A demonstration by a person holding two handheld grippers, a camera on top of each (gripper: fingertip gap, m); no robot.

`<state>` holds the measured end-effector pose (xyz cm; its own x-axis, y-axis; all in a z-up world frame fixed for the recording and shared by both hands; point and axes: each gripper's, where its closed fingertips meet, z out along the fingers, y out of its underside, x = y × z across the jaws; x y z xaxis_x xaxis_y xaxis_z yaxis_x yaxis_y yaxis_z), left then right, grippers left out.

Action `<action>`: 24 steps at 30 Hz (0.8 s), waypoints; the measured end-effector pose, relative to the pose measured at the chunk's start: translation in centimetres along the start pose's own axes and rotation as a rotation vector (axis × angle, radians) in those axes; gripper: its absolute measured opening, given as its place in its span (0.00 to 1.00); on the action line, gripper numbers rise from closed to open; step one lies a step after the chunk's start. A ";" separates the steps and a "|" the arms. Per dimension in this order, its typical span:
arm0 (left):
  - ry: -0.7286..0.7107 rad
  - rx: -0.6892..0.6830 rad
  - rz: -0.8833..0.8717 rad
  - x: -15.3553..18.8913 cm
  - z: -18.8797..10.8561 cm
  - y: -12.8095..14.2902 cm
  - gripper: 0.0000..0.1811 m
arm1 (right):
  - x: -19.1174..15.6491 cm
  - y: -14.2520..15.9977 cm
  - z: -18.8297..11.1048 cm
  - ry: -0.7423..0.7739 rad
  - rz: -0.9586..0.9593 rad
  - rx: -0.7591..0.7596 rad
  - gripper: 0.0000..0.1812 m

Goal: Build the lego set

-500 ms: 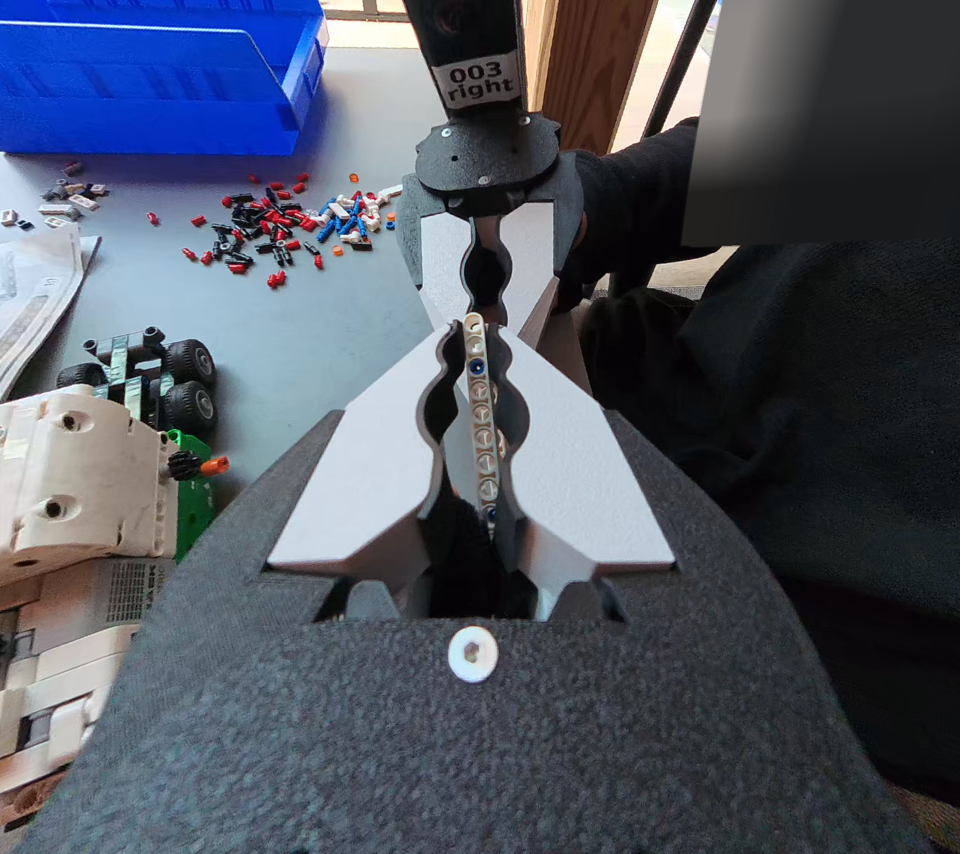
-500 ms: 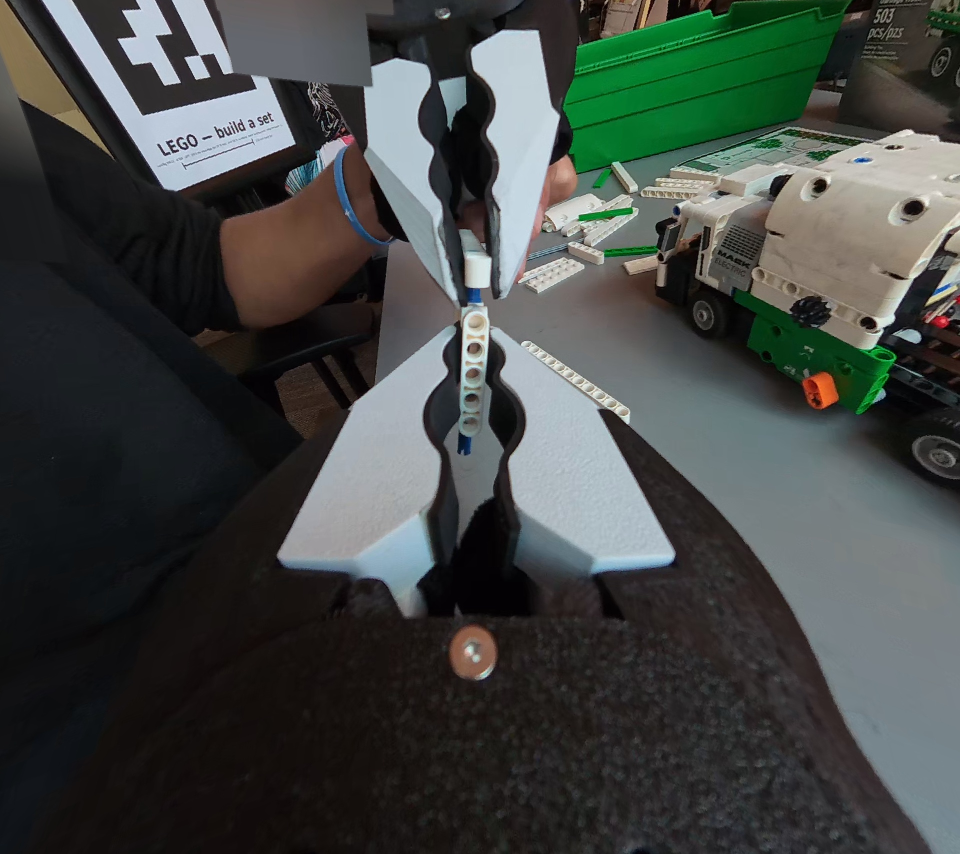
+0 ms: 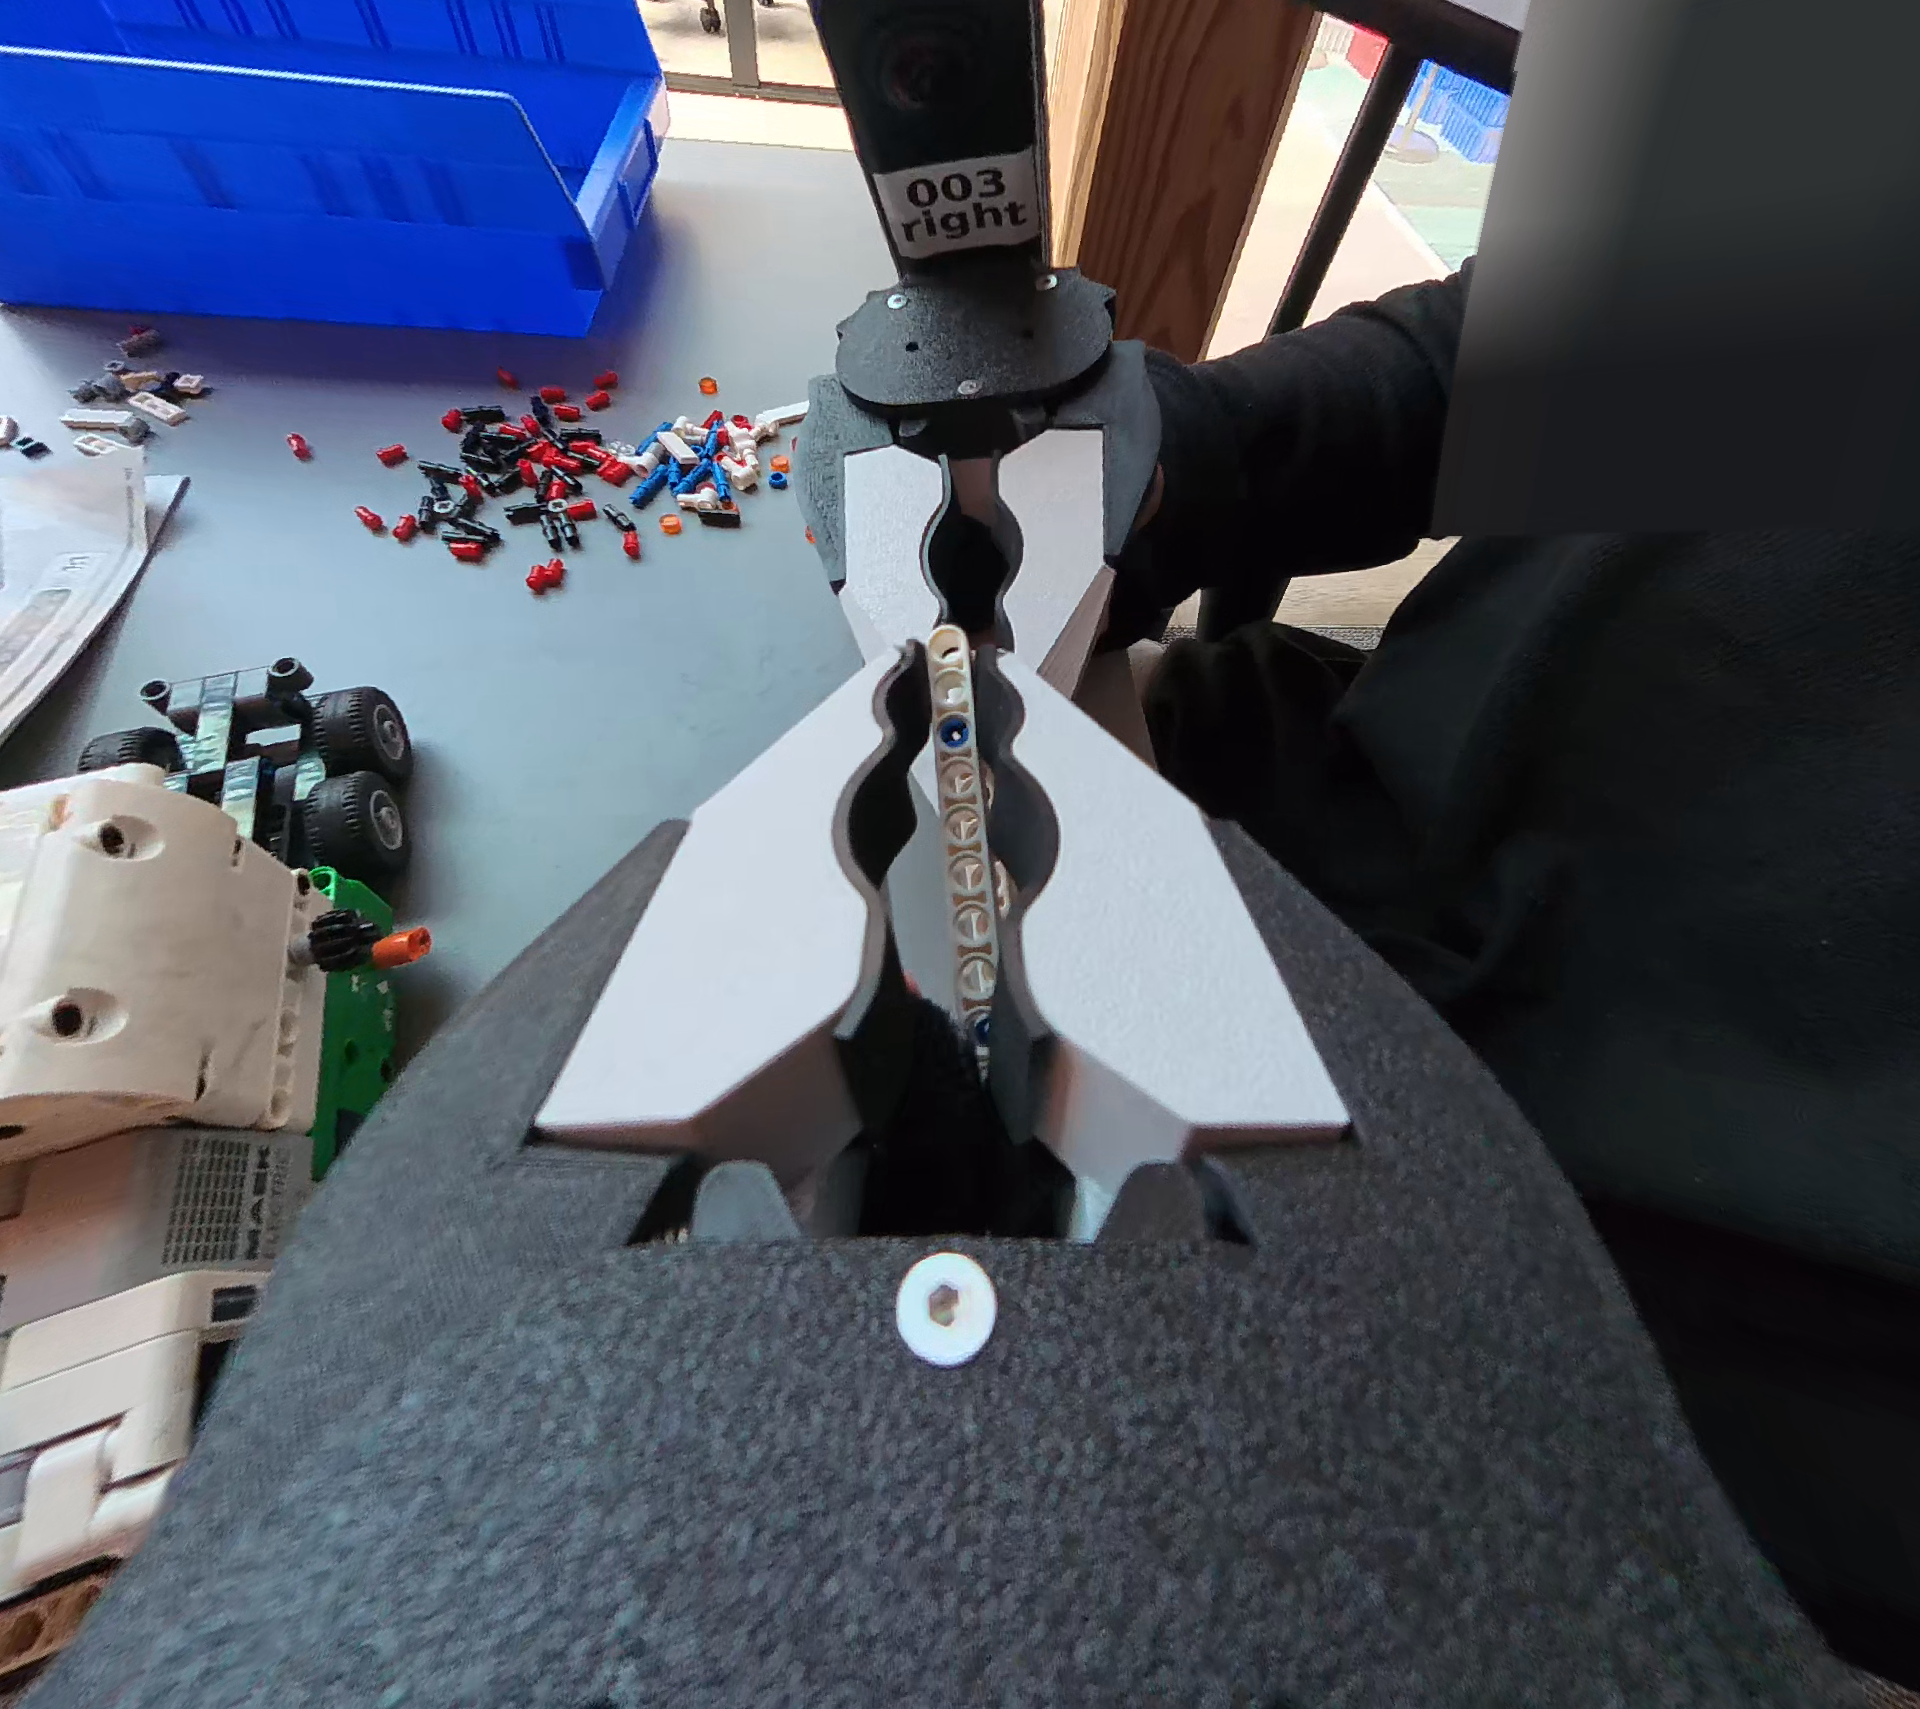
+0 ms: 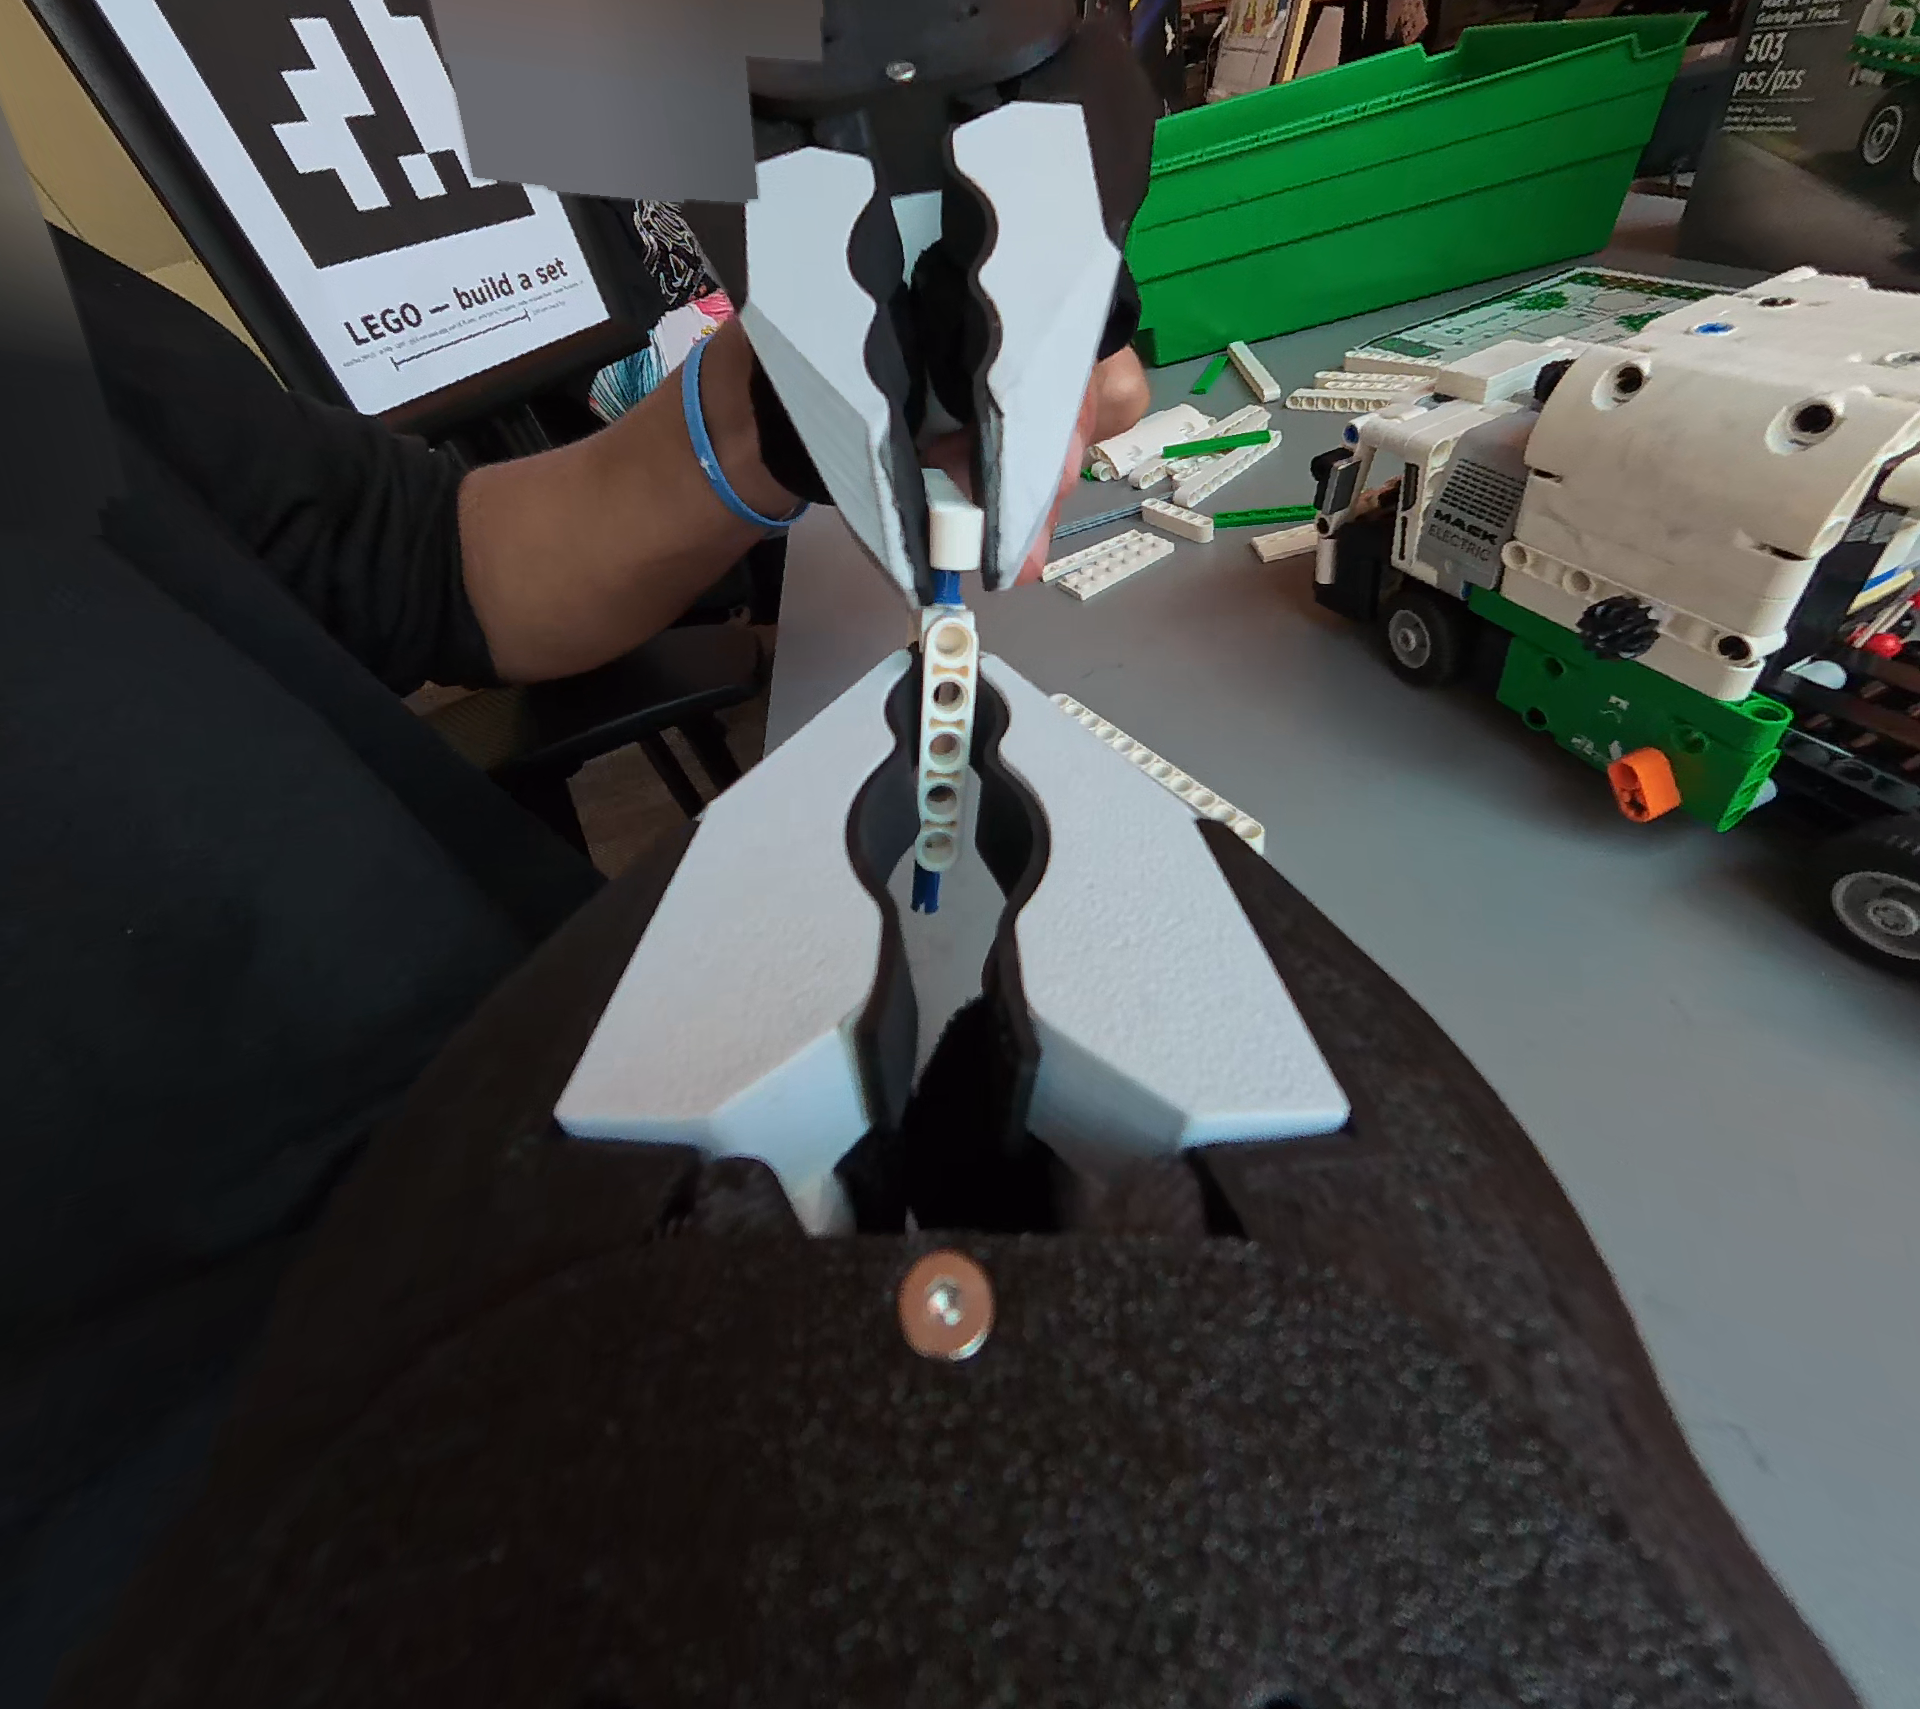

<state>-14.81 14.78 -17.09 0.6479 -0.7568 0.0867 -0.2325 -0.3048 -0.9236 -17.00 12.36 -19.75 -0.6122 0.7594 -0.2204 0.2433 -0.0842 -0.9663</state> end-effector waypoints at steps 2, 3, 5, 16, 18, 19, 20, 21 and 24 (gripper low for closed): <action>0.000 0.012 -0.008 -0.1 0.0 -0.1 0.04 | 0.1 -0.1 0.0 -0.004 0.010 0.009 0.02; -0.003 0.011 -0.009 -0.2 0.0 -0.1 0.04 | 0.2 -0.1 -0.1 0.000 0.016 0.004 0.02; 0.006 0.024 -0.027 -0.2 0.1 -0.2 0.04 | 0.1 -0.2 -0.2 -0.009 0.023 0.015 0.02; 0.001 -0.051 -0.005 0.0 -0.4 1.1 0.04 | 0.0 0.3 0.1 -0.023 0.046 -0.019 0.02; -0.004 -0.040 -0.004 -0.1 -0.3 1.1 0.04 | 0.1 0.4 0.0 -0.017 0.044 -0.026 0.02; -0.001 -0.038 -0.013 -0.2 -0.3 1.1 0.04 | 0.2 0.5 0.0 -0.003 0.031 -0.034 0.02; 0.001 -0.022 -0.029 -0.2 -0.2 1.0 0.04 | 0.3 0.4 0.0 0.000 0.028 -0.026 0.02; 0.004 0.006 -0.043 -0.1 -0.2 0.8 0.04 | 0.2 0.2 -0.1 -0.012 0.034 -0.011 0.02; 0.014 0.066 -0.071 -0.1 -0.3 0.4 0.04 | 0.1 0.0 -0.2 -0.015 0.027 0.004 0.02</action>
<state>-15.12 14.56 -17.35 0.6511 -0.7424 0.1579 -0.1376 -0.3200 -0.9374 -16.96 12.55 -19.74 -0.6169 0.7469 -0.2480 0.2568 -0.1068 -0.9605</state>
